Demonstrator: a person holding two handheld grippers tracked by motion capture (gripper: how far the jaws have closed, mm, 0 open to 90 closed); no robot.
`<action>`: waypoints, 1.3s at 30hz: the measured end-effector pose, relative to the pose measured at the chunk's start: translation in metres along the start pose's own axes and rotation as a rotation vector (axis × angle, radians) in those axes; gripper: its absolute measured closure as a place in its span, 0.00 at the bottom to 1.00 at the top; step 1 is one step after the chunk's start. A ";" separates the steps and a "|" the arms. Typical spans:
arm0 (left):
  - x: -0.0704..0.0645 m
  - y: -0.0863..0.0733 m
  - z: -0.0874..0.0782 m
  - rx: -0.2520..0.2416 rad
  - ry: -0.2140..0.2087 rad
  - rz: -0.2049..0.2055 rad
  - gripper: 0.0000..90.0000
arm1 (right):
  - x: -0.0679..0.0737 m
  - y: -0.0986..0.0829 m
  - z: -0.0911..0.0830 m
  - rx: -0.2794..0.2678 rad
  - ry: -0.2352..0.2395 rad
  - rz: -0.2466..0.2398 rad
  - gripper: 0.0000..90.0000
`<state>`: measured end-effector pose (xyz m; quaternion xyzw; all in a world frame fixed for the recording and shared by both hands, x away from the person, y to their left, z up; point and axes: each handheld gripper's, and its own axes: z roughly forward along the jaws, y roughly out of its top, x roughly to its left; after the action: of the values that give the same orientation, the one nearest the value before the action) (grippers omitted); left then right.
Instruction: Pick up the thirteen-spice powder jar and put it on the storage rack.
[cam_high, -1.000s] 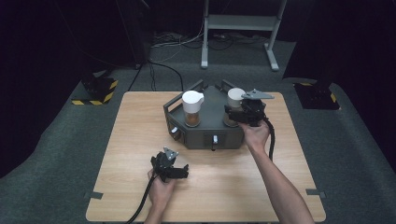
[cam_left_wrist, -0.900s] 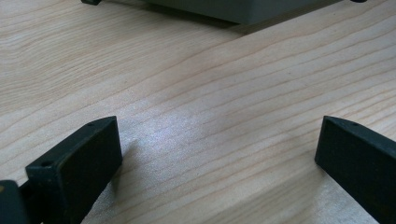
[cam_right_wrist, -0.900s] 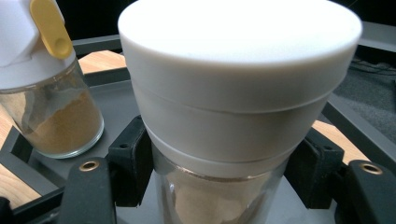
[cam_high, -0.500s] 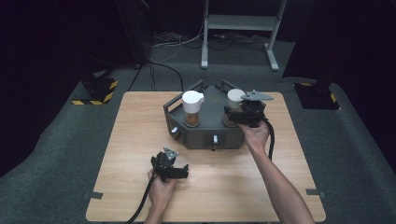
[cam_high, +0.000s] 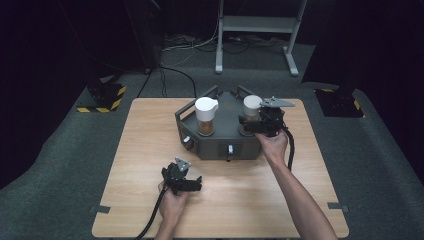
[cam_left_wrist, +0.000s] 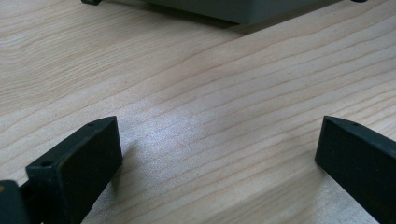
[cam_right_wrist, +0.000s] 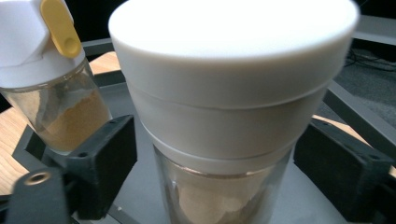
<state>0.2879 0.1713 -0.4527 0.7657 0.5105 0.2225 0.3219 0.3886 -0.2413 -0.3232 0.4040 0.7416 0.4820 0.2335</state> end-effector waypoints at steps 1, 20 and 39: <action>0.000 0.000 0.000 0.000 0.000 -0.001 0.00 | -0.001 -0.001 -0.001 -0.006 0.003 0.001 0.11; 0.000 0.000 0.000 0.000 0.000 0.002 0.00 | -0.016 -0.049 -0.044 -0.060 0.059 0.001 0.08; 0.000 0.000 0.000 0.000 0.002 0.001 0.00 | -0.023 -0.136 -0.062 0.107 -0.061 0.070 0.08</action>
<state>0.2879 0.1711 -0.4527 0.7659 0.5102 0.2234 0.3213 0.3052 -0.3216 -0.4211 0.4561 0.7441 0.4371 0.2173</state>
